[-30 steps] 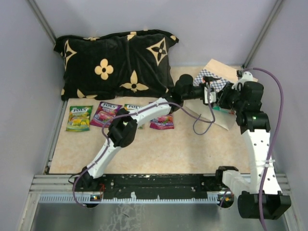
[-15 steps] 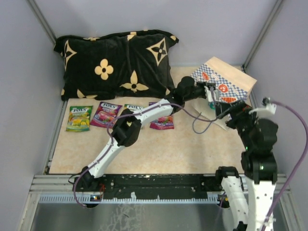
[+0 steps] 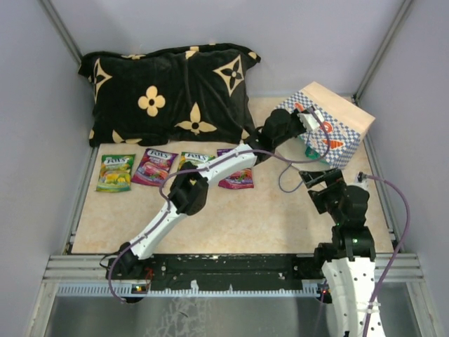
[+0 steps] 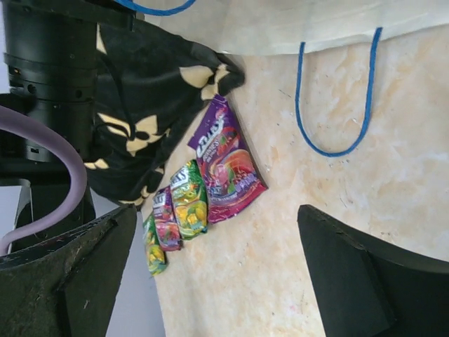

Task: Take the snacks out of the paper bag
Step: Take out the snack from the paper bag.

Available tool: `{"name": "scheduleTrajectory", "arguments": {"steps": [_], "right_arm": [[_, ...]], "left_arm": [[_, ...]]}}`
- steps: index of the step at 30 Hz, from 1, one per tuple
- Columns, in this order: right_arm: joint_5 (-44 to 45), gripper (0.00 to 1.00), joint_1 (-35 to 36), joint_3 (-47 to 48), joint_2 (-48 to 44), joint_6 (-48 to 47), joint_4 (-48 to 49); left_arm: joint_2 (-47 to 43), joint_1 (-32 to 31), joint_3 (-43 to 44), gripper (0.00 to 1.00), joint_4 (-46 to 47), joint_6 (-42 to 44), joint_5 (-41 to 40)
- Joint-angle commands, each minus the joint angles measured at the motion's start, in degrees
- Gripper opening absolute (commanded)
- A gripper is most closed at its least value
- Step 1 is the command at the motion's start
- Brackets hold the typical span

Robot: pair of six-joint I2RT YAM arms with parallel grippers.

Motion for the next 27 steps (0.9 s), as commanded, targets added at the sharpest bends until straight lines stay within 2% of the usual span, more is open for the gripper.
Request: {"name": "scheduleTrajectory", "arguments": {"steps": [1,6,11,17,22,27], "right_arm": [[2.5,0.98,0.4,0.3,-0.3,3.0,6.5],[6.8,0.96,0.4,-5.1,1.2,11.4,17.3],[11.9,0.95,0.2,-7.1,10.5,16.5,28.0],[15.8,0.92,0.1,-9.7,21.6,23.2,45.9],[18.3,0.89,0.0,-8.3,29.9,25.9,53.7],[21.4,0.77,0.0,-5.8,34.5,28.1,56.7]], "left_arm": [[-6.1,2.4,-4.1,0.0,0.3,-9.3,0.8],[-9.4,2.5,-7.4,0.0,-1.0,-8.8,3.0],[-11.3,2.5,-9.3,0.0,-2.0,-8.7,3.7],[-14.7,2.6,-14.2,0.0,-1.3,-10.5,6.7],[-16.2,2.1,-16.3,0.0,-0.8,-11.8,8.5],[-17.3,1.3,-17.6,0.02,-1.5,-12.1,9.9]]}}
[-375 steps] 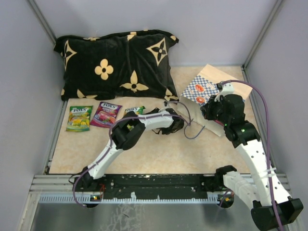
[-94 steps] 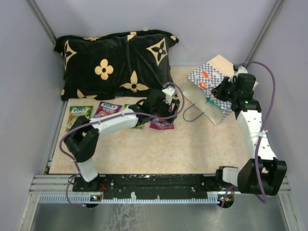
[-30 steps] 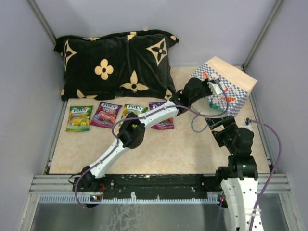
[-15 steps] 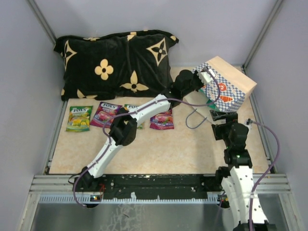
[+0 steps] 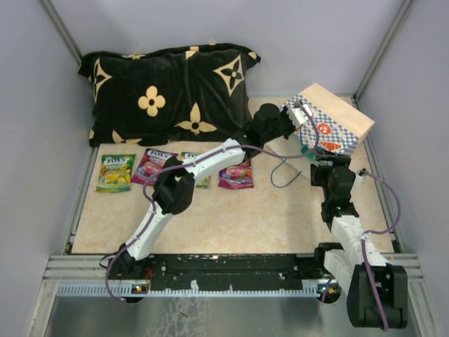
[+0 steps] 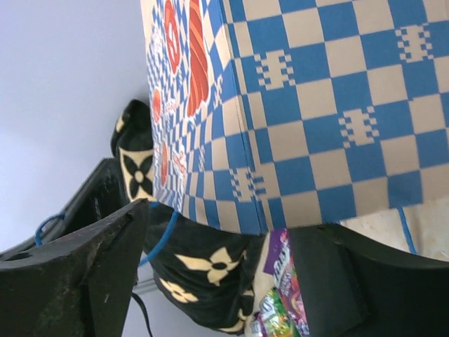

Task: Take the snacks out of the paper bag
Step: Take out the snack from the paper bag.

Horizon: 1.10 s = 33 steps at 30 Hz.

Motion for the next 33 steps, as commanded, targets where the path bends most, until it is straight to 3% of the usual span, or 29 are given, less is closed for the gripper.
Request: {"name": "scheduleTrajectory", "arguments": {"steps": [1,5,9,15,27,33], "right_arm": [[5.5,0.75,0.0,4.3,3.0,3.2,8.5],[7.7,0.64,0.0,7.2,5.7,3.6,5.2],[8.9,0.4,0.0,9.8,8.6,2.7,4.2],[-1.8,0.21,-1.4,22.2,16.9,-13.2,-2.4],[-30.8,0.18,-10.9,35.2,34.1,-28.1,-3.4],[-32.2,0.25,-10.9,44.9,39.8,-34.1,-9.7]], "left_arm": [[-4.2,-0.9,-1.3,0.03,0.1,-1.7,2.8],[-6.0,-1.5,-3.5,0.03,0.1,-2.5,3.8],[-6.9,-4.4,-5.2,0.0,0.5,3.5,-3.3],[-8.8,-7.0,-9.5,0.0,2.7,4.0,-7.3],[-6.7,-10.5,-6.1,0.0,1.2,1.5,-9.6],[-0.9,-10.4,5.3,0.0,-5.7,1.9,-10.5]]}}
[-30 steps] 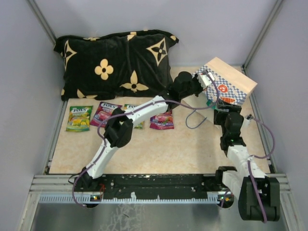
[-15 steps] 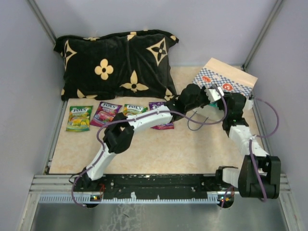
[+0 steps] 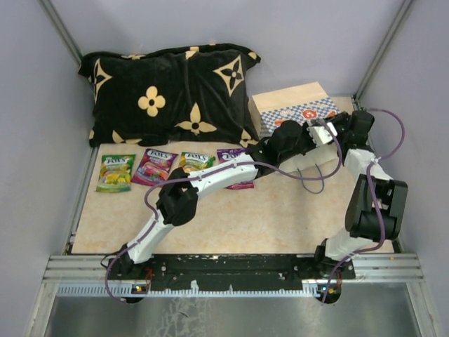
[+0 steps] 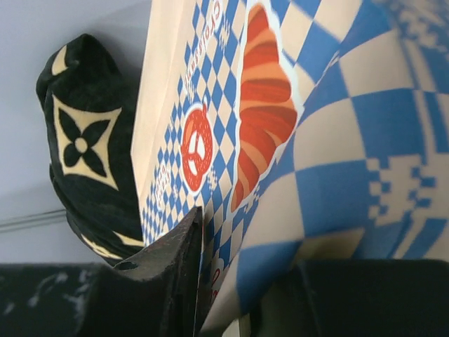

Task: Take the snacks out of the paper bag
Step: Take out the snack from the paper bag.

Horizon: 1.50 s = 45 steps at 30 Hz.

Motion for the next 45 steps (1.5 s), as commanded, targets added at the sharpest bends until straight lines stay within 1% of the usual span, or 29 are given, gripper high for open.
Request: {"name": "scheduleTrajectory", "arguments": {"steps": [1,2,3,5,9,10,11,14,16,17,19,21,23,26,28,32,40,45], "right_arm": [[-2.8,0.28,0.0,8.6,1.3,-8.4,-4.0],[-2.1,0.34,-0.1,9.3,0.8,-9.0,-5.0],[-1.5,0.44,-0.1,9.6,0.0,-9.5,-5.8],[-0.3,0.59,-0.2,9.1,-2.4,-9.9,-6.9],[3.7,0.91,-0.7,4.2,-10.1,-9.2,-8.9],[5.3,0.96,-1.1,2.1,-13.1,-8.5,-9.5],[7.3,0.99,-1.5,-1.2,-16.3,-7.7,-10.1],[13.9,0.98,-2.8,-10.9,-27.7,-3.2,-10.7],[18.4,0.92,-2.9,-18.1,-38.4,0.4,-10.5],[19.6,0.87,-2.9,-21.5,-42.0,2.2,-9.5],[19.3,0.82,-2.9,-25.4,-46.2,3.3,-9.3],[16.2,0.78,-2.8,-26.7,-45.8,2.1,-9.5],[11.9,0.74,-2.8,-28.5,-42.9,0.7,-5.7],[3.9,0.66,-2.6,-28.9,-35.3,-1.9,-1.3],[1.5,0.61,-2.6,-29.0,-30.6,-2.3,1.6],[1.7,0.53,-2.5,-28.4,-23.1,-2.5,7.2],[3.4,0.51,-2.5,-20.5,-3.8,-2.1,14.6],[3.7,0.48,-2.5,-16.5,6.2,0.0,21.8]], "left_arm": [[2.3,-0.8,7.5,0.0,-3.1,0.0,-1.3],[2.6,-0.8,7.8,0.0,-2.9,0.7,-1.7],[3.0,-0.5,8.2,0.0,-3.0,1.1,-2.3],[3.5,0.5,8.9,0.0,-3.8,0.9,-2.0],[3.9,2.7,8.8,0.0,-4.9,-0.8,-1.2],[3.8,3.2,8.6,0.0,-5.0,-1.0,-1.1],[3.8,3.6,8.3,0.0,-5.1,-1.2,-1.0],[3.8,4.5,7.9,0.0,-4.7,-1.7,-0.8],[4.0,4.9,8.3,0.0,-4.8,-2.3,-0.6],[4.2,5.2,8.6,0.0,-5.0,-2.7,-0.2],[4.5,5.8,8.9,0.0,-5.3,-3.5,0.7],[4.9,6.2,9.8,0.0,-5.8,-3.7,0.7],[4.9,6.5,10.1,0.0,-6.1,-3.9,0.3],[4.7,6.9,10.3,0.0,-6.4,-4.7,0.6],[4.5,7.0,10.3,0.0,-6.6,-5.5,0.9],[4.3,7.1,10.2,0.0,-7.1,-6.3,1.2],[3.0,7.1,8.2,0.0,-6.7,-7.4,2.1],[2.3,7.0,7.3,0.0,-7.0,-7.8,2.9]]}}
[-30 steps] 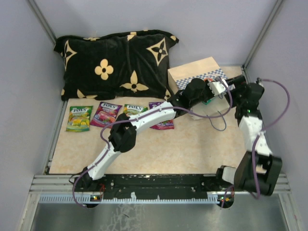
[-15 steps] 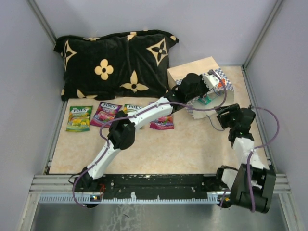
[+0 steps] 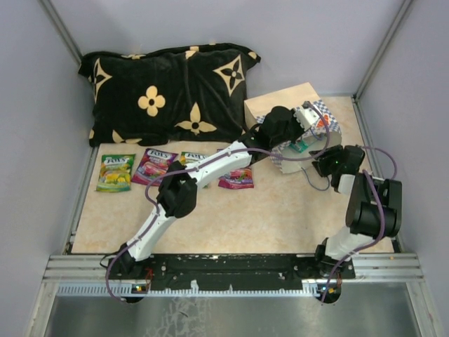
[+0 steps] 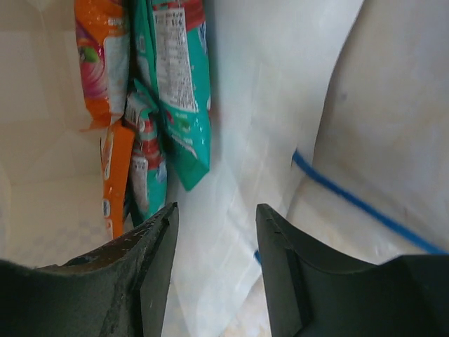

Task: Take the snacks out of the paper bag
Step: Take out the snack from the paper bag.

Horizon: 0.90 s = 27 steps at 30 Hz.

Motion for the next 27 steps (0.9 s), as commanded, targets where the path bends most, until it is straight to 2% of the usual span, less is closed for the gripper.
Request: {"name": "scheduleTrajectory", "arguments": {"steps": [1,19,23,27], "right_arm": [[0.7,0.47,0.4,5.3,7.4,1.4,10.0],[2.8,0.43,5.7,18.9,29.3,7.2,18.7],[2.7,0.28,6.7,18.7,28.3,7.4,20.3],[3.7,0.12,6.9,16.3,23.0,5.8,19.1]], "left_arm": [[-2.0,0.6,-0.8,0.0,-0.3,-0.9,1.2],[-2.3,0.5,-1.4,0.0,-1.8,-0.7,3.7],[-1.7,0.5,-0.7,0.0,-2.0,0.3,2.4],[-1.3,0.5,-0.2,0.0,-2.0,0.7,1.3]]}}
